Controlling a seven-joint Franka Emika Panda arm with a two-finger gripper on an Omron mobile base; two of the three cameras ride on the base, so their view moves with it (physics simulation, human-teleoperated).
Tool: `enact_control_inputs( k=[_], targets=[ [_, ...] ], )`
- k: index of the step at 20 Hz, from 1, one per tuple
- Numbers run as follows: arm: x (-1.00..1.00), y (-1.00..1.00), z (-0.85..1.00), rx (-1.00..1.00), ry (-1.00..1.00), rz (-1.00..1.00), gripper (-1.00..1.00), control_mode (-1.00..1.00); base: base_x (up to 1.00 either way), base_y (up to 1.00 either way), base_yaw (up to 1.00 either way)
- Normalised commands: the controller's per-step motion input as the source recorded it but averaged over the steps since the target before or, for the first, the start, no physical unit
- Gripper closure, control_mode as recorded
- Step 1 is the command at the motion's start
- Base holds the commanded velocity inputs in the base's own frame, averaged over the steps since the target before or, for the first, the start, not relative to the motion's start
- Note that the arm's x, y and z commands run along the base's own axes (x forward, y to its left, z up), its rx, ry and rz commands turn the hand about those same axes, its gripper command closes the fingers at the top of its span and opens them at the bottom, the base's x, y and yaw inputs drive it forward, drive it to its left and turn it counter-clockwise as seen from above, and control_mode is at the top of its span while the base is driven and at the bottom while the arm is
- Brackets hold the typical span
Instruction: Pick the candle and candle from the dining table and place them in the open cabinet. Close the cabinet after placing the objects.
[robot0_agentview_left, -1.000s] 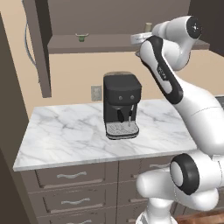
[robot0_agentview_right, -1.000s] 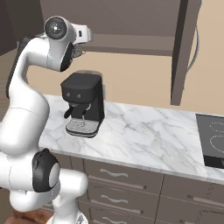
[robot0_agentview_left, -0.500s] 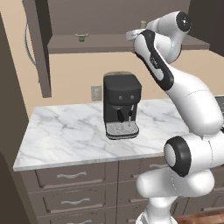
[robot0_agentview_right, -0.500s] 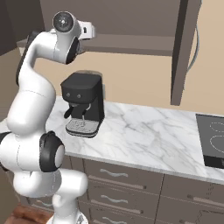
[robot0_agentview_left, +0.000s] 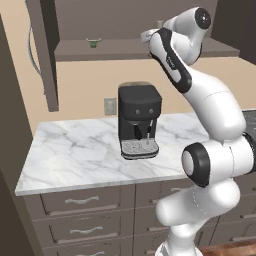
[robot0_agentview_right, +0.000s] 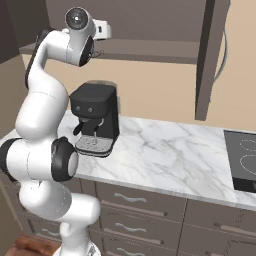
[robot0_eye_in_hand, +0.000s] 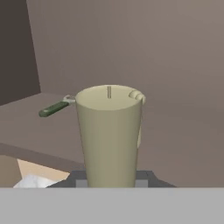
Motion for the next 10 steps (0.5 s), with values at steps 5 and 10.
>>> enact_control_inputs(
  k=[5,10],
  targets=[
    [0.28,0.04,-0.11,-0.04,-0.01,0.0,1.0,-1.0,0.0,0.0,0.0],
    [0.32,0.01,-0.09,-0.02,-0.01,0.0,1.0,-1.0,0.0,0.0,0.0]
  ],
)
